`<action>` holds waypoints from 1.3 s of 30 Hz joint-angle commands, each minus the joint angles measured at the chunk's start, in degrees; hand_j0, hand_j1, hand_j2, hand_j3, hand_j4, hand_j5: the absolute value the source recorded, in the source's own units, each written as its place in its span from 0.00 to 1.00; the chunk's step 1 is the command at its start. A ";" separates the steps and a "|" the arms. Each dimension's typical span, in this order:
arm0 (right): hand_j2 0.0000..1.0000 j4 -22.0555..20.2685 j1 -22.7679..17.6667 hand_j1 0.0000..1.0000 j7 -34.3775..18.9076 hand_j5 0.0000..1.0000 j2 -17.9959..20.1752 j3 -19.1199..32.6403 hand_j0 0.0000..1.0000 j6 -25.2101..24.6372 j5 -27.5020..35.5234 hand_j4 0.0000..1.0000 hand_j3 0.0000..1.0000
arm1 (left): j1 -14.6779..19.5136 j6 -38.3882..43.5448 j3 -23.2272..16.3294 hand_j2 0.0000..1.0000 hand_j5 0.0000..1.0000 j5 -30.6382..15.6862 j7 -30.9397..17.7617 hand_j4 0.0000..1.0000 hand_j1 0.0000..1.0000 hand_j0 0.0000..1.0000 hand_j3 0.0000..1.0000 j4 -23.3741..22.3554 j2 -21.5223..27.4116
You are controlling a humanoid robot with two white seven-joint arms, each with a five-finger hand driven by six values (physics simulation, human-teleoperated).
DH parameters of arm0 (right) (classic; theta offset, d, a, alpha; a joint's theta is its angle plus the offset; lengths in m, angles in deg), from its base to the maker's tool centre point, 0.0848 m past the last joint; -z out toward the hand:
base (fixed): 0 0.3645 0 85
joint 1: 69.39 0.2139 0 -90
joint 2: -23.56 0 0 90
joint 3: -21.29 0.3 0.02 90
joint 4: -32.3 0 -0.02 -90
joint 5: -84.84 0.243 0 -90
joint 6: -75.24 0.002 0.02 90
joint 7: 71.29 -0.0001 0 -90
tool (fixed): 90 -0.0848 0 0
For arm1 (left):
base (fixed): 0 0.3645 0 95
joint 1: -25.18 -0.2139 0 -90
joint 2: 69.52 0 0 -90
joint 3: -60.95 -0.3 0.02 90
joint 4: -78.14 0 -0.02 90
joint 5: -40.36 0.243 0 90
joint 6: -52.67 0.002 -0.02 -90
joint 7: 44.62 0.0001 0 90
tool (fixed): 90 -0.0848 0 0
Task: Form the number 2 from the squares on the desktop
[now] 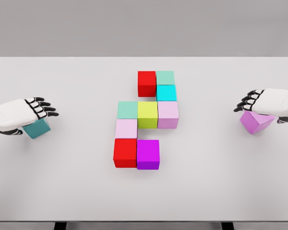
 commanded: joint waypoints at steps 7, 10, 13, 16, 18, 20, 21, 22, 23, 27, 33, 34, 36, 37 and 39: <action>1.00 0.14 0.00 1.00 0.02 1.00 -1.25 -1.33 1.00 -0.12 -1.42 1.00 1.00 | 0.44 0.02 -1.11 1.00 1.00 0.32 0.00 1.00 1.00 1.00 1.00 -0.46 -0.59; 1.00 0.32 0.00 1.00 0.02 1.00 -1.25 -1.95 1.00 -0.12 -1.86 1.00 1.00 | 1.76 0.02 -2.52 1.00 1.00 0.41 0.00 1.00 1.00 1.00 1.00 -0.90 -0.59; 1.00 0.76 0.00 1.00 0.02 1.00 -1.25 -2.04 1.00 -0.12 -1.95 1.00 1.00 | 2.02 0.02 -2.87 1.00 1.00 0.50 0.00 1.00 1.00 1.00 1.00 -0.99 -1.29; 1.00 1.46 0.09 1.00 0.02 1.00 -1.60 -2.04 1.00 -0.12 -2.03 1.00 1.00 | 2.02 0.02 -2.87 1.00 1.00 0.50 0.00 1.00 1.00 1.00 1.00 -0.99 -1.29; 1.00 3.04 0.18 1.00 0.02 1.00 -3.09 -2.04 1.00 -0.12 -3.61 1.00 1.00 | 2.02 0.02 -3.13 1.00 1.00 0.41 0.09 1.00 1.00 1.00 1.00 -0.90 -1.38; 1.00 3.31 0.26 1.00 0.02 1.00 -3.27 -2.04 1.00 -0.12 -3.88 1.00 1.00 | 2.02 0.02 -3.13 1.00 1.00 0.41 0.00 1.00 1.00 1.00 1.00 -0.90 -1.38; 1.00 3.31 0.35 1.00 0.02 1.00 -3.18 -2.04 1.00 -0.12 -3.88 1.00 1.00 | 2.02 0.02 -3.13 1.00 1.00 0.41 0.00 1.00 1.00 1.00 1.00 -0.90 -1.29; 1.00 3.31 0.35 1.00 0.02 1.00 -3.27 -2.04 1.00 -0.12 -3.88 1.00 1.00 | 2.02 0.02 -3.13 1.00 1.00 0.41 0.00 1.00 1.00 1.00 1.00 -0.90 -1.38; 1.00 3.39 0.35 1.00 0.02 1.00 -3.27 -2.04 1.00 -0.12 -3.88 1.00 1.00 | 2.02 0.02 -3.13 1.00 1.00 0.50 0.09 1.00 1.00 1.00 1.00 -0.90 -1.38; 1.00 4.27 0.35 1.00 0.02 1.00 -3.18 -2.04 1.00 -0.12 -3.88 1.00 1.00 | 2.02 0.02 -3.13 0.84 0.84 1.38 0.00 0.84 0.84 0.84 0.84 -0.90 -1.38; 0.99 4.71 0.35 0.99 0.02 0.99 -3.01 -2.04 0.99 -0.12 -3.88 0.99 0.99 | 2.02 0.02 -3.13 0.68 0.68 1.64 0.00 0.68 0.68 0.68 0.68 -0.99 -1.38; 0.98 4.71 0.35 0.98 0.02 0.98 -3.01 -2.04 0.98 -0.12 -3.88 0.98 0.98 | 2.02 0.02 -3.13 0.67 0.67 1.64 0.00 0.67 0.67 0.67 0.67 -0.99 -1.38; 0.86 4.62 0.35 0.86 0.02 0.86 -2.66 -2.04 0.86 -0.12 -3.97 0.86 0.86 | 2.29 0.02 -3.13 0.67 0.67 1.64 0.00 0.67 0.67 0.67 0.67 -0.99 -1.38; 0.84 4.54 0.35 0.84 0.02 0.84 -2.57 -2.04 0.84 -0.12 -3.97 0.84 0.84 | 2.29 0.02 -3.13 0.67 0.67 1.64 0.00 0.67 0.67 0.67 0.67 -0.99 -1.38; 0.83 4.54 0.35 0.83 0.02 0.83 -2.66 -2.04 0.83 -0.12 -4.05 0.83 0.83 | 2.55 0.02 -3.13 0.68 0.68 1.56 0.00 0.68 0.68 0.68 0.68 -0.90 -1.38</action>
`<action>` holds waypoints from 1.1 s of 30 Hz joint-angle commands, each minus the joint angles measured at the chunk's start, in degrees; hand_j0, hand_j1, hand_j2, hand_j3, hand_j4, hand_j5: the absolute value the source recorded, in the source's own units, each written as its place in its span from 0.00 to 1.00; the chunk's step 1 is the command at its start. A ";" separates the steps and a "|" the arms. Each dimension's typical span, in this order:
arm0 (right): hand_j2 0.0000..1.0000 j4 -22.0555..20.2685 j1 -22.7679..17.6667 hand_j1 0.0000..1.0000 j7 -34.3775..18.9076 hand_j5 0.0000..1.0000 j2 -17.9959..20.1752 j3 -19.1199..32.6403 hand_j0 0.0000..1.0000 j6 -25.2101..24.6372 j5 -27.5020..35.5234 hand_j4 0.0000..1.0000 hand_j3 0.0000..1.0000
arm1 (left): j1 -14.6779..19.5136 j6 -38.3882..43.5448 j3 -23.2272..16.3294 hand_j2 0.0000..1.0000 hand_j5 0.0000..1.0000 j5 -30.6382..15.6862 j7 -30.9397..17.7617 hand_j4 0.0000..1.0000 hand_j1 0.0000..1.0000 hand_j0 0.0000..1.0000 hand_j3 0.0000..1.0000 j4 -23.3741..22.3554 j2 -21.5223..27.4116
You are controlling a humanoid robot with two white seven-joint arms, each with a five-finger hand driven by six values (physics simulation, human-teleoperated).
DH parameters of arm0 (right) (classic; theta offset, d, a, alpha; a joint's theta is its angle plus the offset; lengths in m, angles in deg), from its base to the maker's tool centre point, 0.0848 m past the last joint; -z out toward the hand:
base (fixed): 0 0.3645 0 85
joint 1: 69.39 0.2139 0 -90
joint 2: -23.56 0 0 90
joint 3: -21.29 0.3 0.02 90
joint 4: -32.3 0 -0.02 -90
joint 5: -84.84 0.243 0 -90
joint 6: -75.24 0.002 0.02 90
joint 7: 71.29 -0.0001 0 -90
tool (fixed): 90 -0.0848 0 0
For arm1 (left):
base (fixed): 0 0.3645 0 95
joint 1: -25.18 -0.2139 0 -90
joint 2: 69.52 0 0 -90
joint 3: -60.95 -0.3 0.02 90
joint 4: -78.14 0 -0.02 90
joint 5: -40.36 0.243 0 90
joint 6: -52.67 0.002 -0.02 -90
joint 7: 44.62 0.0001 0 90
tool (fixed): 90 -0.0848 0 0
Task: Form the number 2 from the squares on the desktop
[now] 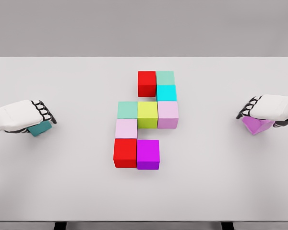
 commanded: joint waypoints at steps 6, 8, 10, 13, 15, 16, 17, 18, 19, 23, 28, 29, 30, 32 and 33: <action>0.74 -0.10 0.00 0.74 -0.10 0.74 0.33 -0.01 0.74 0.06 -0.24 0.74 0.74 | 0.35 0.02 0.04 0.68 0.68 -0.25 0.00 0.68 0.68 0.68 0.68 0.31 0.07; 0.73 -0.28 0.00 0.73 -0.10 0.73 0.41 0.08 0.73 0.06 -0.24 0.73 0.73 | 0.35 0.02 0.04 0.68 0.68 -0.25 0.00 0.68 0.68 0.68 0.68 0.31 0.07; 0.72 -0.37 0.00 0.72 -0.10 0.72 0.41 0.08 0.72 0.06 -0.06 0.72 0.72 | 0.53 0.02 0.04 0.68 0.68 -0.25 0.00 0.68 0.68 0.68 0.68 0.31 0.07; 0.71 -0.54 0.00 0.71 -0.10 0.71 0.41 0.17 0.71 0.06 0.11 0.71 0.71 | 0.97 0.02 0.04 0.68 0.68 -0.17 0.00 0.68 0.68 0.68 0.68 0.22 0.07; 0.67 -0.54 0.00 0.67 -0.10 0.67 0.41 0.25 0.67 0.06 0.20 0.67 0.67 | 1.58 0.02 0.04 0.68 0.68 -0.17 0.00 0.68 0.68 0.68 0.68 0.22 -0.11; 0.66 -0.54 0.00 0.66 -0.10 0.66 0.41 0.25 0.66 0.06 0.20 0.66 0.66 | 1.76 0.02 0.04 0.68 0.68 -0.17 0.00 0.68 0.68 0.68 0.68 0.05 -0.63; 0.64 -0.54 0.00 0.64 -0.10 0.64 0.50 0.25 0.64 0.06 0.29 0.64 0.64 | 1.84 0.02 0.04 0.68 0.68 -0.17 0.00 0.68 0.68 0.68 0.68 0.05 -0.63; 0.64 -0.54 0.00 0.64 -0.10 0.64 0.50 0.52 0.64 0.06 0.46 0.64 0.64 | 1.93 0.02 0.04 0.68 0.68 -0.17 0.00 0.68 0.68 0.68 0.68 0.14 -0.72; 0.58 -0.63 0.00 0.58 -0.10 0.58 0.50 0.78 0.58 0.06 0.73 0.58 0.58 | 2.11 0.02 0.04 0.68 0.68 -0.25 0.00 0.68 0.68 0.68 0.68 0.14 -0.90; 0.58 -0.72 0.09 0.58 -0.10 0.58 0.59 0.96 0.58 0.06 0.73 0.58 0.58 | 2.46 0.02 0.04 0.68 0.68 -0.25 0.00 0.68 0.68 0.68 0.68 0.14 -1.25; 0.57 -3.53 0.09 0.57 -0.10 0.57 1.64 1.22 0.57 0.06 0.99 0.57 0.57 | 3.69 0.02 0.04 0.68 0.68 -0.17 -0.09 0.68 0.68 0.68 0.68 0.05 -2.57; 0.57 -3.97 0.09 0.57 -0.10 0.57 1.82 1.22 0.57 0.06 1.17 0.57 0.57 | 3.87 0.02 0.04 0.68 0.68 -0.17 -0.09 0.68 0.68 0.68 0.68 0.05 -3.18; 0.57 -4.23 0.00 0.57 -0.10 0.57 2.35 1.22 0.57 0.06 1.26 0.57 0.57 | 4.04 0.02 0.04 0.68 0.68 -0.17 -0.17 0.68 0.68 0.68 0.68 0.05 -3.18; 0.57 -5.46 0.00 0.57 -0.10 0.57 3.05 1.22 0.57 0.06 1.61 0.57 0.57 | 4.31 0.02 0.04 0.68 0.68 -0.25 -0.61 0.68 0.68 0.68 0.68 0.05 -3.71; 0.56 -5.73 0.00 0.56 -0.10 0.56 3.31 1.22 0.56 0.06 2.31 0.56 0.56 | 4.66 0.02 0.04 0.68 0.68 -0.25 -0.79 0.68 0.68 0.68 0.68 0.05 -4.32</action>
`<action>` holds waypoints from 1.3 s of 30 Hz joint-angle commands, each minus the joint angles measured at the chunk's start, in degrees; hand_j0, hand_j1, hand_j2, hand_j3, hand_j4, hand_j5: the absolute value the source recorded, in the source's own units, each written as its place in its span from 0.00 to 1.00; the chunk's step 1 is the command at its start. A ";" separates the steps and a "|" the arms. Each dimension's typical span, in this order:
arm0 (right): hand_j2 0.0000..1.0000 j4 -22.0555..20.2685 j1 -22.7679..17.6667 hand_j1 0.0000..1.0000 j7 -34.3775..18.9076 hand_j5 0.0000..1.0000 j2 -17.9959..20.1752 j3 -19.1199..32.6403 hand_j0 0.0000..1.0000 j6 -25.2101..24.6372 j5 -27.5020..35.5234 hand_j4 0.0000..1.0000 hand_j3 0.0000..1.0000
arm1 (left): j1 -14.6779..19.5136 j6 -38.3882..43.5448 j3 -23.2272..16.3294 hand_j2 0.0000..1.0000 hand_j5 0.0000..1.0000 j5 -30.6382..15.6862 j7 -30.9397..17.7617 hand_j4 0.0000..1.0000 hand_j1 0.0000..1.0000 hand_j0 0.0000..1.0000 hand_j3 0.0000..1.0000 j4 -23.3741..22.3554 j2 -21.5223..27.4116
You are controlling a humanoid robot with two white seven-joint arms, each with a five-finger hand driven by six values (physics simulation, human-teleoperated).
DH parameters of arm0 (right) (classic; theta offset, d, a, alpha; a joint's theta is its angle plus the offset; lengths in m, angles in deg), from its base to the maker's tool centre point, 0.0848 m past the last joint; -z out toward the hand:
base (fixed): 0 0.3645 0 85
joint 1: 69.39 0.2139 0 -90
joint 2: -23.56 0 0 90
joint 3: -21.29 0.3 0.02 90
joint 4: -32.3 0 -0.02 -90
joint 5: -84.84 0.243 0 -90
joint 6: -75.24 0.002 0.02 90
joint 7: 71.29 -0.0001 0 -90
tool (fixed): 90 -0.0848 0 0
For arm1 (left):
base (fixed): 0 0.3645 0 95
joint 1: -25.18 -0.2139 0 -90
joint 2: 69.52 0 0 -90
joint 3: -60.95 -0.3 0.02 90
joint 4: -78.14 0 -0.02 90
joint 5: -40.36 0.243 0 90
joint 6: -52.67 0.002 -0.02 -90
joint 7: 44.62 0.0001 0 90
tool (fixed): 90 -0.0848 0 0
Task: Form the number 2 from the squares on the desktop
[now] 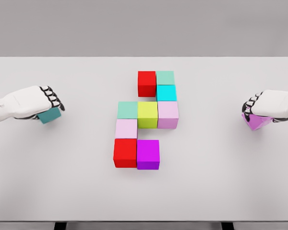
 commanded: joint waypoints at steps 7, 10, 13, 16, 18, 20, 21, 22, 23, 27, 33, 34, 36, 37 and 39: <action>0.56 -5.82 0.00 0.56 0.03 0.56 1.10 -0.04 0.56 -0.12 1.16 0.56 0.56 | 1.23 0.03 0.04 0.68 0.68 -0.17 -0.28 0.68 0.68 0.68 0.68 0.02 -1.94; 0.56 -6.88 0.00 0.56 0.03 0.56 1.18 -0.13 0.56 -0.12 1.77 0.56 0.56 | 2.02 0.03 0.04 0.68 0.68 -0.26 -1.16 0.68 0.68 0.68 0.68 -0.07 -2.90; 0.56 -8.55 -0.09 0.56 0.03 0.56 1.71 -0.39 0.56 -0.12 1.86 0.56 0.56 | 2.81 0.03 -0.04 0.68 0.68 -0.26 -1.60 0.68 0.68 0.68 0.68 -0.24 -3.96; 0.56 -11.71 -0.18 0.56 0.03 0.56 3.30 -0.83 0.56 -0.12 3.27 0.56 0.56 | 3.60 0.03 -0.04 0.68 0.68 -0.17 -2.30 0.68 0.68 0.68 0.68 -0.33 -5.28; 0.56 -12.42 -0.26 0.56 0.03 0.56 3.56 -0.83 0.56 -0.12 3.79 0.56 0.56 | 4.04 0.03 -0.04 0.68 0.68 -0.17 -2.39 0.68 0.68 0.68 0.68 -0.59 -5.63; 0.56 -13.30 -0.35 0.56 0.03 0.56 3.91 -0.92 0.56 -0.12 3.88 0.56 0.56 | 4.66 0.03 -0.13 0.68 0.68 -0.17 -2.48 0.68 0.68 0.68 0.68 -0.94 -6.59; 0.56 -13.38 -0.35 0.56 0.03 0.56 3.91 -1.01 0.56 -0.12 4.32 0.56 0.56 | 5.18 0.03 -0.66 0.68 0.68 -0.17 -2.83 0.68 0.68 0.68 0.68 -1.30 -7.03; 0.56 -13.38 -0.44 0.56 0.03 0.56 3.91 -1.01 0.56 -0.12 5.02 0.56 0.56 | 6.15 0.03 -1.36 0.68 0.68 -0.17 -3.36 0.68 0.68 0.68 0.68 -2.09 -8.09; 0.56 -13.38 -0.44 0.56 0.03 0.56 4.00 -1.10 0.56 -0.12 5.20 0.56 0.56 | 6.85 0.03 -2.06 0.68 0.68 -0.17 -3.44 0.68 0.68 0.68 0.68 -2.70 -8.53; 0.54 -13.38 -0.53 0.54 0.03 0.54 3.82 -2.41 0.54 -0.12 6.26 0.54 0.54 | 8.08 0.03 -2.68 0.68 0.68 -0.17 -4.15 0.68 0.68 0.68 0.68 -3.49 -10.29; 0.54 -13.38 -0.79 0.54 0.03 0.54 2.94 -3.03 0.54 -0.12 6.34 0.54 0.54 | 10.55 0.03 -4.26 0.68 0.68 -0.17 -4.59 0.68 0.68 0.68 0.68 -5.43 -12.31; 0.54 -13.47 -0.88 0.54 0.03 0.54 2.68 -3.03 0.54 -0.12 6.34 0.54 0.54 | 10.81 0.03 -4.26 0.68 0.68 -0.17 -4.59 0.68 0.68 0.68 0.68 -5.60 -12.66; 0.54 -13.47 -1.14 0.54 0.03 0.54 2.07 -3.03 0.54 -0.12 6.43 0.54 0.54 | 11.34 0.03 -4.26 0.68 0.68 -0.17 -4.67 0.68 0.68 0.68 0.68 -6.48 -13.54; 0.54 -13.47 -1.23 0.54 0.03 0.54 2.06 -3.12 0.54 -0.12 6.87 0.54 0.54 | 11.51 0.03 -4.26 0.68 0.68 -0.17 -4.76 0.68 0.68 0.68 0.68 -6.57 -13.54; 0.54 -13.47 -1.23 0.54 0.03 0.54 2.42 -3.12 0.54 -0.12 9.16 0.54 0.54 | 11.86 0.03 -4.26 0.68 0.68 -0.26 -5.03 0.68 0.68 0.68 0.68 -6.75 -13.63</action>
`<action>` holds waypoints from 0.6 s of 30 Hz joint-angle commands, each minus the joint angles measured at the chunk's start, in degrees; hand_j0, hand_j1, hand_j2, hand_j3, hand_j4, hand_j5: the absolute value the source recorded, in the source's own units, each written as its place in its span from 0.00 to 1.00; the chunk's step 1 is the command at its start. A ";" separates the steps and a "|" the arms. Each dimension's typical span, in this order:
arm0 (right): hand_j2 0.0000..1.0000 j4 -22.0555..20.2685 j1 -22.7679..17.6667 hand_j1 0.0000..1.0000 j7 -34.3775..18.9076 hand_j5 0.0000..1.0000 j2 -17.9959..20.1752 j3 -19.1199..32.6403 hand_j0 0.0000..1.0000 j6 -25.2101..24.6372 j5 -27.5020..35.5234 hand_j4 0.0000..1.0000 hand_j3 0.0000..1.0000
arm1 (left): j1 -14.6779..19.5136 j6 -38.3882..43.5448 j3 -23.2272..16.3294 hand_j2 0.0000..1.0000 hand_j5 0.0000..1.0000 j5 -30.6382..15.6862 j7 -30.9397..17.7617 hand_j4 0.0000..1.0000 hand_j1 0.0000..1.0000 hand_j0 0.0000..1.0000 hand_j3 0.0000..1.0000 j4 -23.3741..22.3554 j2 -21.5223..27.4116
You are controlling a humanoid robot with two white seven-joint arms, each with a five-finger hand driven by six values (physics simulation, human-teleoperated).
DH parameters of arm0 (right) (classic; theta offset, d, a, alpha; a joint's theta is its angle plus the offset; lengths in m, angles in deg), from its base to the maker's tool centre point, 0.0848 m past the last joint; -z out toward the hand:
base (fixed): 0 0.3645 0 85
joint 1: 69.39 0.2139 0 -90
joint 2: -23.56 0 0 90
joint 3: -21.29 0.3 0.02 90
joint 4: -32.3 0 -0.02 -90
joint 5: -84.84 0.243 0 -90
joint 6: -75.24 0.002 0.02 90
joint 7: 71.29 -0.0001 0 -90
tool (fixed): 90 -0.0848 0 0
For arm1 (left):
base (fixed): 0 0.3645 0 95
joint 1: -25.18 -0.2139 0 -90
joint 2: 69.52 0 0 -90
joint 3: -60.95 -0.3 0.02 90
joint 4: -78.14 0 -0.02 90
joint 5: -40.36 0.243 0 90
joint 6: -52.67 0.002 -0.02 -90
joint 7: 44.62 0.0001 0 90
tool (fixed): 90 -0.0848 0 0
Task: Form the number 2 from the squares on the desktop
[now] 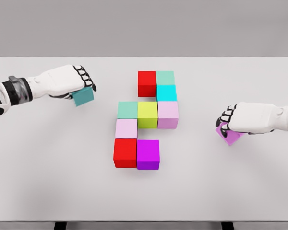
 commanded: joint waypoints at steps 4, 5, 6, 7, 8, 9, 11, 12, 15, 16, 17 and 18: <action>0.54 -0.02 -0.53 0.54 0.03 0.54 -1.51 -0.47 0.54 -0.14 1.59 0.54 0.54 | 0.88 0.05 -0.33 0.68 0.68 -0.37 -0.78 0.68 0.68 0.68 0.68 -1.86 -2.37; 0.54 -0.02 -0.61 0.54 0.03 0.54 -2.03 -0.55 0.54 -0.14 1.85 0.54 0.54 | 1.14 0.05 -0.34 0.68 0.68 -0.37 -0.95 0.68 0.68 0.68 0.68 -1.95 -2.46; 0.54 -0.02 -0.88 0.54 0.03 0.54 -2.39 -0.55 0.54 -0.14 2.73 0.54 0.54 | 1.23 0.05 -0.34 0.68 0.68 -0.37 -0.95 0.68 0.68 0.68 0.68 -2.04 -2.46; 0.54 -0.02 -0.97 0.54 0.03 0.54 -2.39 -0.55 0.54 -0.14 3.34 0.54 0.54 | 1.32 0.05 -0.34 0.68 0.68 -0.37 -0.95 0.68 0.68 0.68 0.68 -2.21 -2.46; 0.54 -0.02 -1.05 0.54 0.03 0.54 -2.39 -0.99 0.54 -0.14 3.87 0.54 0.54 | 1.32 0.05 -0.34 0.68 0.68 -0.37 -0.95 0.68 0.68 0.68 0.68 -2.21 -2.55; 0.54 -0.02 -1.05 0.54 0.03 0.54 -2.39 -1.34 0.54 -0.14 4.22 0.54 0.54 | 1.49 0.05 -0.34 0.68 0.68 -0.37 -1.04 0.68 0.68 0.68 0.68 -2.21 -2.55; 0.54 -0.02 -1.05 0.54 0.03 0.54 -3.00 -1.79 0.54 -0.14 4.75 0.54 0.54 | 1.85 0.05 -0.42 0.68 0.68 -0.37 -1.22 0.68 0.68 0.68 0.68 -3.09 -3.60; 0.54 -0.02 -1.14 0.54 0.03 0.54 -3.53 -2.13 0.54 -0.14 5.01 0.54 0.54 | 2.28 0.05 -0.34 0.68 0.68 -0.37 -1.57 0.68 0.68 0.68 0.68 -3.44 -4.13; 0.54 -0.02 -1.41 0.54 0.03 0.54 -5.29 -3.02 0.54 -0.14 5.01 0.54 0.54 | 2.46 0.05 -0.60 0.68 0.68 -0.28 -1.74 0.68 0.68 0.68 0.68 -3.80 -5.01; 0.54 -0.02 -1.49 0.54 0.03 0.54 -5.72 -3.02 0.54 -0.14 5.01 0.54 0.54 | 2.81 0.05 -0.69 0.68 0.68 -0.28 -1.75 0.68 0.68 0.68 0.68 -3.80 -5.10; 0.54 -0.02 -1.58 0.54 0.03 0.54 -6.08 -3.02 0.54 -0.14 5.01 0.54 0.54 | 2.90 0.05 -0.69 0.68 0.68 -0.28 -1.75 0.68 0.68 0.68 0.68 -3.88 -5.18; 0.54 -0.02 -1.58 0.54 0.03 0.54 -6.34 -3.02 0.54 -0.14 5.01 0.54 0.54 | 2.99 0.05 -0.86 0.68 0.68 -0.28 -1.75 0.68 0.68 0.68 0.68 -3.88 -5.18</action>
